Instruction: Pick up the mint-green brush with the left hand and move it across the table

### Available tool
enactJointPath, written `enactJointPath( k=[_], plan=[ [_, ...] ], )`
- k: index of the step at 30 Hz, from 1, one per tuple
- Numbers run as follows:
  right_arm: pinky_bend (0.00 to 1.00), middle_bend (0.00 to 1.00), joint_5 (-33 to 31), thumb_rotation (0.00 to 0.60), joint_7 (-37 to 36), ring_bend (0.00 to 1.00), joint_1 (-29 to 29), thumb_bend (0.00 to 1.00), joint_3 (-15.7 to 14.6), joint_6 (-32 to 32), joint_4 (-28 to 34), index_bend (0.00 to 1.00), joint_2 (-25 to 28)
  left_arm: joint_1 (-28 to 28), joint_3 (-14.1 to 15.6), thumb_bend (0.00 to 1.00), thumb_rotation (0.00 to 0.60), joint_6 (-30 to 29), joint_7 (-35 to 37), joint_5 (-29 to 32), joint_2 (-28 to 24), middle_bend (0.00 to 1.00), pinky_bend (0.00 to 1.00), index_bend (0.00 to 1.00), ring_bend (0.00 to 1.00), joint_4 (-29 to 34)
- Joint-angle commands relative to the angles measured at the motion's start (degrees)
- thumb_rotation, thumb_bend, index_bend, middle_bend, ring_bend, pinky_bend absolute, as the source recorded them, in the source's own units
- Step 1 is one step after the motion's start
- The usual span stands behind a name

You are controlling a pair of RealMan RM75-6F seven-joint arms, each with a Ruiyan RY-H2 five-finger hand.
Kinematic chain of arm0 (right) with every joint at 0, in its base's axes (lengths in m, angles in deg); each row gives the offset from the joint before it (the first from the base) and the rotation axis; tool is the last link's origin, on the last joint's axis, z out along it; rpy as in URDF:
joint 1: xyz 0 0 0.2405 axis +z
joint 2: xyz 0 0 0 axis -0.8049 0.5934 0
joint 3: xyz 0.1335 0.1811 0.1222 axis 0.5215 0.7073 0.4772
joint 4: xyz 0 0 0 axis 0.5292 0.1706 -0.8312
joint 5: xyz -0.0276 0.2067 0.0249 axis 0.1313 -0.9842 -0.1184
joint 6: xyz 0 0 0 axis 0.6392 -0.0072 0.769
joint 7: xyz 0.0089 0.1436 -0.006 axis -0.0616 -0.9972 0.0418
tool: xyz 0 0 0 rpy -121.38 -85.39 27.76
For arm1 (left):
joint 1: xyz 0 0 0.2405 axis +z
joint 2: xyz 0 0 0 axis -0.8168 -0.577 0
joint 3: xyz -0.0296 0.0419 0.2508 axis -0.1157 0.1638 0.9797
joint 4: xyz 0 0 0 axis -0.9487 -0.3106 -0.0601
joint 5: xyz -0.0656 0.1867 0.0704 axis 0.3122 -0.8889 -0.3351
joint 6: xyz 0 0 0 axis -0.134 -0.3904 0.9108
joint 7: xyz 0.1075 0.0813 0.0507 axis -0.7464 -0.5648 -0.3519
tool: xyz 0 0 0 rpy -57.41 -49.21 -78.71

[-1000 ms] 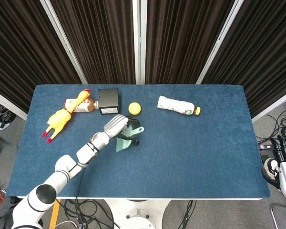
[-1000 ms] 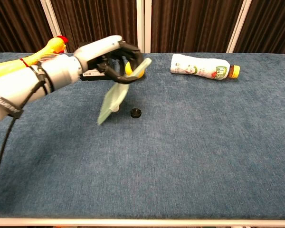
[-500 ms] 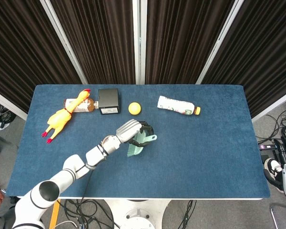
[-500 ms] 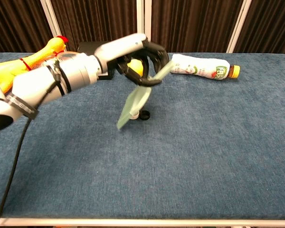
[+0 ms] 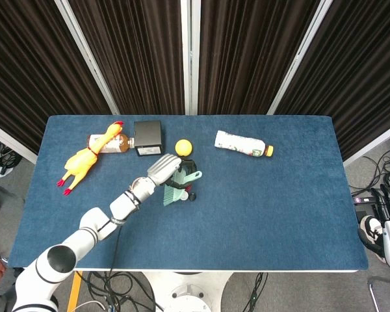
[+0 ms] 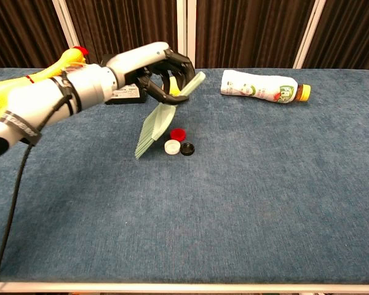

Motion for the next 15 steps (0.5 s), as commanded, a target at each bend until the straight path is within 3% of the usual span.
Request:
enactJointPath(
  k=[1,6,15],
  plan=[
    [0.0,0.01,0.0,0.6,0.03,0.0,-0.11,0.15,-0.07,0.06,0.1,0.0,0.08,-1.08,0.26,0.37,0.6,0.9,0.27,-0.29,1.26,0.56,0.54,0.49,0.43,-0.82],
    [0.0,0.02,-0.28,0.6,-0.09,0.0,-0.35,0.15,-0.04,0.24,0.09,0.0,0.18,-2.39,1.31,0.37,0.6,-1.12,0.04,-2.18,2.52,0.56,0.54,0.49,0.43,-0.34],
    [0.0,0.02,-0.59,0.6,-0.7,0.0,-0.71,0.15,0.06,0.61,-0.32,0.0,0.07,-4.56,0.55,0.37,0.6,-2.72,-0.44,-2.66,3.07,0.56,0.54,0.49,0.43,2.61]
  ],
)
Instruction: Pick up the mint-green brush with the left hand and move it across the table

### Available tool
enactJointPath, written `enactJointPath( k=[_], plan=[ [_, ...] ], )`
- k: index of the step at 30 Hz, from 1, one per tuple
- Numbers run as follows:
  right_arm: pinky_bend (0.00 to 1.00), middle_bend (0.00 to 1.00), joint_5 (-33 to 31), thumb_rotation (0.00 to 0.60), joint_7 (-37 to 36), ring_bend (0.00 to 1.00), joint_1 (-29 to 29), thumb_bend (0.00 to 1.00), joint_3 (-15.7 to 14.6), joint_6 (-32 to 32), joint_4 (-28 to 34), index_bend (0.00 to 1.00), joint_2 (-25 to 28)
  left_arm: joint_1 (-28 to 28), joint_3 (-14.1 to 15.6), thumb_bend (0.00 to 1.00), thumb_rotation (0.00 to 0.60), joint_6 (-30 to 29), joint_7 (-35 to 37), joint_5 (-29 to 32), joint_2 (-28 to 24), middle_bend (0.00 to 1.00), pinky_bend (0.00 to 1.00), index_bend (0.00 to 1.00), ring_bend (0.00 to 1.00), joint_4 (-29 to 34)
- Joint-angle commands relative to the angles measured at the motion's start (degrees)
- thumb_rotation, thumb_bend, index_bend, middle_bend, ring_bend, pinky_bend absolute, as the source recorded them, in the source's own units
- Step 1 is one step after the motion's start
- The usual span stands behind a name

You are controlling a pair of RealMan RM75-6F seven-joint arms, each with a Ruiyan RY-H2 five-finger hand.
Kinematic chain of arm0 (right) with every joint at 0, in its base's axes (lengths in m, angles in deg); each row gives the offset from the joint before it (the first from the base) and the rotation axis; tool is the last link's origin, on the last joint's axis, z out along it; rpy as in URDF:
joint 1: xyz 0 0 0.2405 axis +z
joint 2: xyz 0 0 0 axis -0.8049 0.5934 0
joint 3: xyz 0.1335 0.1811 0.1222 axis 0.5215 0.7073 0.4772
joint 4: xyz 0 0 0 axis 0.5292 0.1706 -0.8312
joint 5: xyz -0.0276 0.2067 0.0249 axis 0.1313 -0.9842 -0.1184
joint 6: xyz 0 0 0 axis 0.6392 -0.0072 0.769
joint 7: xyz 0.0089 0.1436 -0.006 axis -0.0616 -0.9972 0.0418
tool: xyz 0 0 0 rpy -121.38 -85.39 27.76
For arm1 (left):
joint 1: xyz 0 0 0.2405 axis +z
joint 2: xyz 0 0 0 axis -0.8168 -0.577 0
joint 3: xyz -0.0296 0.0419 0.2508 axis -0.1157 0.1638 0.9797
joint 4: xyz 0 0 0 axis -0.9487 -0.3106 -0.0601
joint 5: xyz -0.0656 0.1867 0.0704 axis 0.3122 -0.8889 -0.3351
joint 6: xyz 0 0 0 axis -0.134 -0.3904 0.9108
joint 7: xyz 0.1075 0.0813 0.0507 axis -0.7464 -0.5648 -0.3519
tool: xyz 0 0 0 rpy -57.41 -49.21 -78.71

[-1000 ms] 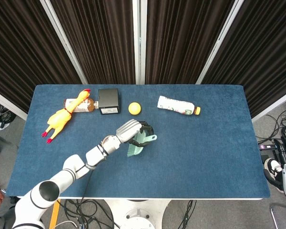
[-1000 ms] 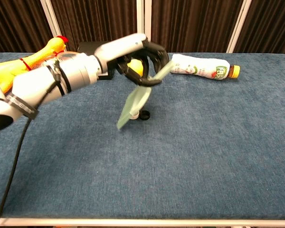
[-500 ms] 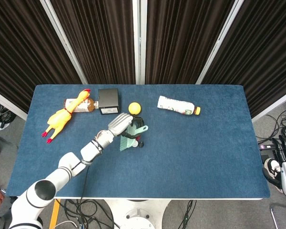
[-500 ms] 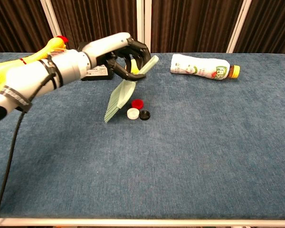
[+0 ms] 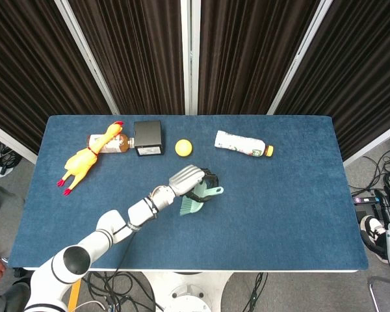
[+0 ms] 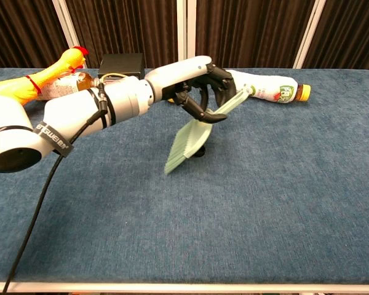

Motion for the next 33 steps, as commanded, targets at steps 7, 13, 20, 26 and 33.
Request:
enactJointPath(
  k=[7,13,20,26,33],
  plan=[
    [0.0,0.02,0.08,0.6,-0.76,0.0,0.25,0.15,0.39,-0.02,-0.46,0.0,-0.12,2.72,-1.46,0.38,0.6,-4.04,-6.18,1.54,-4.3,0.56,0.54,0.49,0.43,3.72],
    [0.0,0.02,0.84,0.6,-0.82,0.0,1.45,0.15,0.67,-1.08,-1.26,0.0,-0.85,10.75,-2.03,0.38,0.6,-3.54,-25.52,6.73,-14.83,0.56,0.5,0.49,0.43,15.92],
    [0.0,0.02,0.77,0.6,-0.8,0.0,2.58,0.15,0.91,-2.39,-2.48,0.0,-2.11,16.98,-0.92,0.37,0.6,2.92,-52.7,15.63,-26.81,0.55,0.45,0.49,0.43,38.02],
    [0.0,0.02,1.05,0.6,-0.32,0.0,2.42,0.15,0.69,-1.94,-2.18,0.0,-2.39,17.25,-2.07,0.37,0.6,9.3,-64.45,25.07,-28.45,0.54,0.43,0.48,0.43,47.16],
    [0.0,0.02,0.93,0.6,-0.57,0.0,1.47,0.15,0.41,-0.8,-1.6,0.0,-1.75,16.17,-4.37,0.2,0.6,13.06,-70.23,32.49,-25.93,0.33,0.37,0.22,0.21,48.82]
  ],
)
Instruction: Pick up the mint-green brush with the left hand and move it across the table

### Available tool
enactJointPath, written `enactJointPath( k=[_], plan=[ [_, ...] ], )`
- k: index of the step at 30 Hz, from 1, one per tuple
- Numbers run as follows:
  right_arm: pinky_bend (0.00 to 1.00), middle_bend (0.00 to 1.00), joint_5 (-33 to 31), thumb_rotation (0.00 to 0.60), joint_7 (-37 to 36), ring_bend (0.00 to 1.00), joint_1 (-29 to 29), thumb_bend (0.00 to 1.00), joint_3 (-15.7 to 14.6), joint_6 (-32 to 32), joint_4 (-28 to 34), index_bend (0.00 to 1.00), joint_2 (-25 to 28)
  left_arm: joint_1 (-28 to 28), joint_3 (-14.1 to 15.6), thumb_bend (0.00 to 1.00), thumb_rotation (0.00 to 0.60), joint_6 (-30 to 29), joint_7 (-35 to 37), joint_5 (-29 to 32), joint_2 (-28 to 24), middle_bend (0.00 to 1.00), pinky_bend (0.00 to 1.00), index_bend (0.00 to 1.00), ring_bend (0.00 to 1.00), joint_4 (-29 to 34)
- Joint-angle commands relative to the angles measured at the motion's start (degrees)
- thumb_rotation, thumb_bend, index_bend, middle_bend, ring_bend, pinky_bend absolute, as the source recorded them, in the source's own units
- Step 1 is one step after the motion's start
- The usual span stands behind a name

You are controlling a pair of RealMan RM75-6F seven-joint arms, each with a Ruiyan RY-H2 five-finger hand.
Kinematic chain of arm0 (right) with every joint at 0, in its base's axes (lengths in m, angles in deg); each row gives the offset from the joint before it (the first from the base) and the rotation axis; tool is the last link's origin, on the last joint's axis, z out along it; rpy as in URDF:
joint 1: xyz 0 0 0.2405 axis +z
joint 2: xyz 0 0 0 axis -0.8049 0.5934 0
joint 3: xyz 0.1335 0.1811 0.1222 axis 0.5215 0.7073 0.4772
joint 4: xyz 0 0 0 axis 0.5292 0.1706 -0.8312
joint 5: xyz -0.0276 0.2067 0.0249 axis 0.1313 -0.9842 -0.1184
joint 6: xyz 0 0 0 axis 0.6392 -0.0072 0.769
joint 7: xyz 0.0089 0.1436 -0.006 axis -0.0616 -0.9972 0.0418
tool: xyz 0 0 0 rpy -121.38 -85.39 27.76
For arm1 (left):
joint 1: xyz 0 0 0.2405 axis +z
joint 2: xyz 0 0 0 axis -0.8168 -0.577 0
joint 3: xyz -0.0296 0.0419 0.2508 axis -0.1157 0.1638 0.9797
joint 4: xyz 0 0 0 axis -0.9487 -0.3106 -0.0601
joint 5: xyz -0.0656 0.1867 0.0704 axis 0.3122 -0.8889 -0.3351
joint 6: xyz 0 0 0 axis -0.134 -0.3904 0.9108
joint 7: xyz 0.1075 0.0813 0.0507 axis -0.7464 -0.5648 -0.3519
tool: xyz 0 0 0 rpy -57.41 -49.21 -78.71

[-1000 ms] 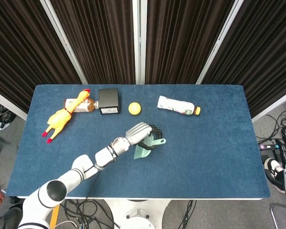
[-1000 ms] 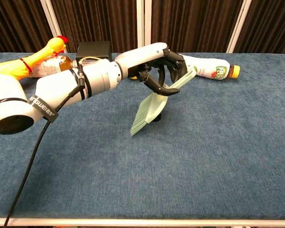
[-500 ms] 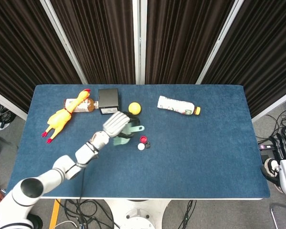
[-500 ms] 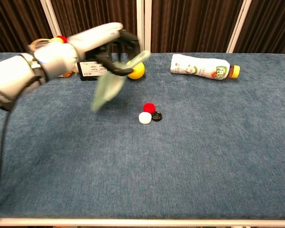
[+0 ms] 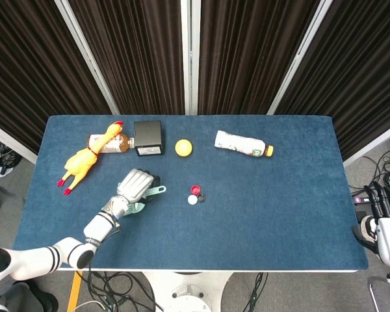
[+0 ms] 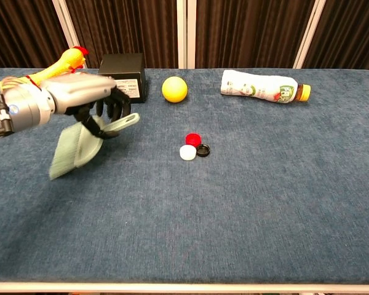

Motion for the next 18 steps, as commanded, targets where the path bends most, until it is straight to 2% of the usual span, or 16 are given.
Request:
enactJointPath(
  k=[1,4,10,13,18],
  plan=[
    [0.0,0.02,-0.2,0.6,-0.25,0.0,-0.22,0.15,-0.08,0.12,0.04,0.0,0.19,0.15,-1.86,0.16,0.6,1.97,-1.11,3.25,0.26,0.27,0.34,0.17,0.14,2.97],
    [0.0,0.02,-0.45,0.6,-0.66,0.0,-0.15,0.15,-0.1,-0.27,-0.25,0.0,0.25,1.45,-2.91,0.1,0.6,0.14,2.2,1.84,-0.64,0.17,0.26,0.12,0.06,5.56],
    [0.0,0.02,-0.73,0.6,-1.91,0.0,0.82,0.16,-0.02,-2.17,-1.25,0.0,0.67,7.79,-3.37,0.09,0.6,-8.63,10.12,-3.66,-7.92,0.15,0.23,0.11,0.05,10.98],
    [0.0,0.05,0.41,0.6,-4.12,0.0,1.51,0.16,0.3,-1.99,-3.26,0.0,0.19,13.48,-2.6,0.09,0.6,-16.93,8.22,-3.3,-11.93,0.16,0.22,0.12,0.05,11.85],
    [0.0,0.07,0.55,0.6,-6.58,0.0,2.61,0.16,-0.29,-4.57,-4.96,0.0,0.14,22.16,-0.4,0.09,0.6,-27.18,3.82,-1.01,-16.94,0.17,0.18,0.14,0.05,13.64]
  ],
)
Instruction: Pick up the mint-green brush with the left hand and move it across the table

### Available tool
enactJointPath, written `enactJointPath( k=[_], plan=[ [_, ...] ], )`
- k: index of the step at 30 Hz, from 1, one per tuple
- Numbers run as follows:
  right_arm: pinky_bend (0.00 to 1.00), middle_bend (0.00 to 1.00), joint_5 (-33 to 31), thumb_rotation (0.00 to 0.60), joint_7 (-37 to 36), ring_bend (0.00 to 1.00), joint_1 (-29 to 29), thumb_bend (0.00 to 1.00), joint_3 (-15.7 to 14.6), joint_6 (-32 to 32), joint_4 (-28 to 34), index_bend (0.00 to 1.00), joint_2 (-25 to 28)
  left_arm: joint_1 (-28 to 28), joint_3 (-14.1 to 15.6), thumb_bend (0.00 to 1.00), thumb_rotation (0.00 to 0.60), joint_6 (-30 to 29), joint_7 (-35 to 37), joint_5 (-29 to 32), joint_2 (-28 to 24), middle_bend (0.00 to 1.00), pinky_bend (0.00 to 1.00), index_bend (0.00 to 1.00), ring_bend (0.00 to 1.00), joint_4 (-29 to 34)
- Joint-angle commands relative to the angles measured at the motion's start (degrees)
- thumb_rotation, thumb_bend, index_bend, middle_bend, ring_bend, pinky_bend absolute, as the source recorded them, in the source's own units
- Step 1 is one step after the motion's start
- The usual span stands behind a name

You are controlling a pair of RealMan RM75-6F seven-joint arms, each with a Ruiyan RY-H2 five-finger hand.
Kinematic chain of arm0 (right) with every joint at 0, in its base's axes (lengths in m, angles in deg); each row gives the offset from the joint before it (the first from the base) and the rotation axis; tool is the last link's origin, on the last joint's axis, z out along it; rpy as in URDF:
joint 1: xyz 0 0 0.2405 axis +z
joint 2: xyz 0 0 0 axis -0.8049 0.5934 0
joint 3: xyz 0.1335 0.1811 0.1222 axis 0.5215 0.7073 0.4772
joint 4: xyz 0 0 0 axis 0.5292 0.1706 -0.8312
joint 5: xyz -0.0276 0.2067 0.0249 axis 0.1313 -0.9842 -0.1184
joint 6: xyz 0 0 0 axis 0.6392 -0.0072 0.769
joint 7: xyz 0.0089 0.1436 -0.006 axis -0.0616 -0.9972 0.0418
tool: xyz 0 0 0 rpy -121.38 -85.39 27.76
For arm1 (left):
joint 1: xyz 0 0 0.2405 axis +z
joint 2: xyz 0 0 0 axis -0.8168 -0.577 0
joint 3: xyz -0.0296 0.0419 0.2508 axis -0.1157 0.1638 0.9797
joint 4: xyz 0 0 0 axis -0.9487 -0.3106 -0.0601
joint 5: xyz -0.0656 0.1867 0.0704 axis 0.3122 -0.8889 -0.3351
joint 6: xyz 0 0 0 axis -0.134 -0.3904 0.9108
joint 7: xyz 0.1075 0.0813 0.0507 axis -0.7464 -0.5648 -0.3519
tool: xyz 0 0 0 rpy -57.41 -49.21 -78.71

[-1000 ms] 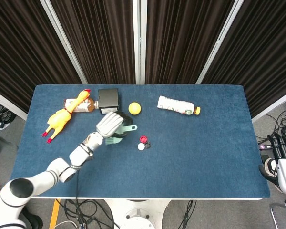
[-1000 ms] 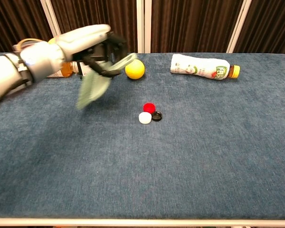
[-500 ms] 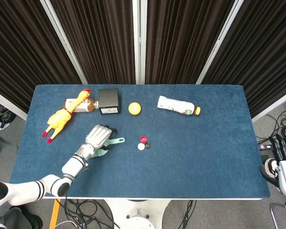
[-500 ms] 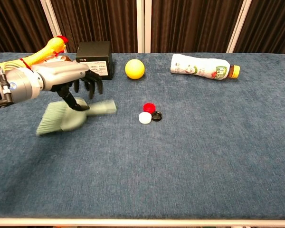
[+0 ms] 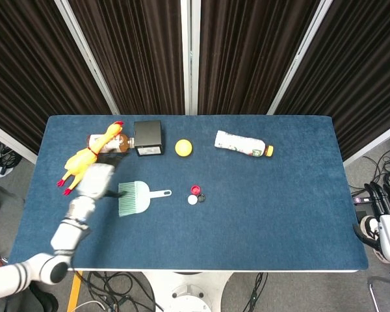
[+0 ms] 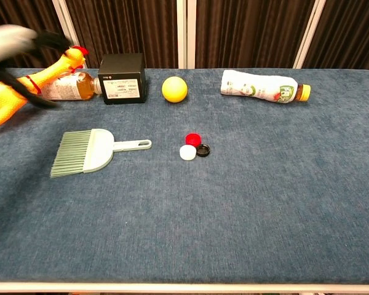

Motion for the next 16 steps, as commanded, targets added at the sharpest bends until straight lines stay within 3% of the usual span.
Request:
enactJointPath(
  k=[1,7,12,16],
  plan=[
    [0.0,0.07,0.1,0.6,-1.32,0.0,0.93,0.16,-0.46,-2.05,-0.78,0.0,0.03,9.3,2.34,0.09,0.6,-10.06,-3.62,1.46,-6.03,0.17,0.17,0.14,0.05,2.8],
    [0.0,0.07,2.13,0.6,-4.61,0.0,1.62,0.16,-1.47,-2.73,-1.14,0.0,-0.32,18.72,7.57,0.09,0.6,-17.56,-4.18,-0.08,-8.91,0.17,0.16,0.15,0.05,5.12],
    [0.0,0.07,3.25,0.6,-1.7,0.0,0.89,0.16,-2.23,-1.05,-1.56,0.0,-2.09,24.98,11.33,0.09,0.6,-22.66,-4.67,-3.22,-10.21,0.17,0.16,0.17,0.05,9.07],
    [0.0,0.07,4.69,0.6,-1.22,0.0,0.35,0.16,-2.65,0.75,-1.38,0.0,-2.85,28.09,12.11,0.09,0.6,-25.73,-4.98,-5.43,-9.96,0.17,0.15,0.17,0.05,10.4]
  ],
)
